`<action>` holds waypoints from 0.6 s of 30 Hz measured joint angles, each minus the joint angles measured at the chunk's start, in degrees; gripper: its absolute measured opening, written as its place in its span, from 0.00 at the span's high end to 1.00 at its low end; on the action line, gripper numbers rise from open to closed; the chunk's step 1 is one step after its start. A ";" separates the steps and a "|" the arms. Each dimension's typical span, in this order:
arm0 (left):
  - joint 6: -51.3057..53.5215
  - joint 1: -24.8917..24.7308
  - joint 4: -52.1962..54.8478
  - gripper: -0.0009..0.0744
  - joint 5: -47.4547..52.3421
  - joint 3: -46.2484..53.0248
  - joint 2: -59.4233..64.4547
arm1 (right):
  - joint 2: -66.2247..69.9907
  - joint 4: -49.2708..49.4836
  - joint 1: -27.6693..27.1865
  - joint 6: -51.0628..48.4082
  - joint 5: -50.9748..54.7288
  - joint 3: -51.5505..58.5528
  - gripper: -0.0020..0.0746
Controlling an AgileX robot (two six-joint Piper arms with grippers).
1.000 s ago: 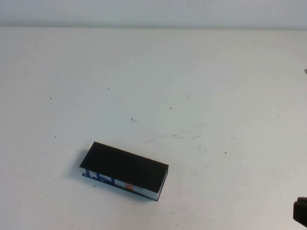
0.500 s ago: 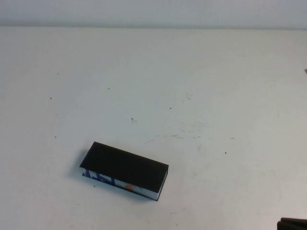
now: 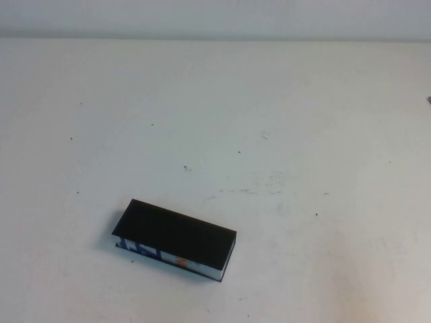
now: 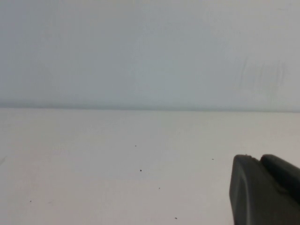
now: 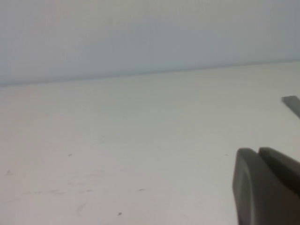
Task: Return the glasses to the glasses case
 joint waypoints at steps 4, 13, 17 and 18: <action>0.00 0.00 0.00 0.99 0.00 0.00 0.00 | -5.98 0.85 -4.57 0.00 -1.62 5.58 0.99; 0.00 0.00 0.00 0.99 -0.11 0.00 0.00 | -10.51 0.12 -5.40 0.00 10.55 7.35 0.99; 0.00 0.00 0.00 0.99 -0.33 0.00 0.00 | -10.51 -0.17 -5.40 0.00 14.79 7.48 0.99; 0.00 0.00 -0.09 0.99 -0.35 0.00 0.00 | -10.51 -0.17 -5.40 0.00 14.82 7.48 0.99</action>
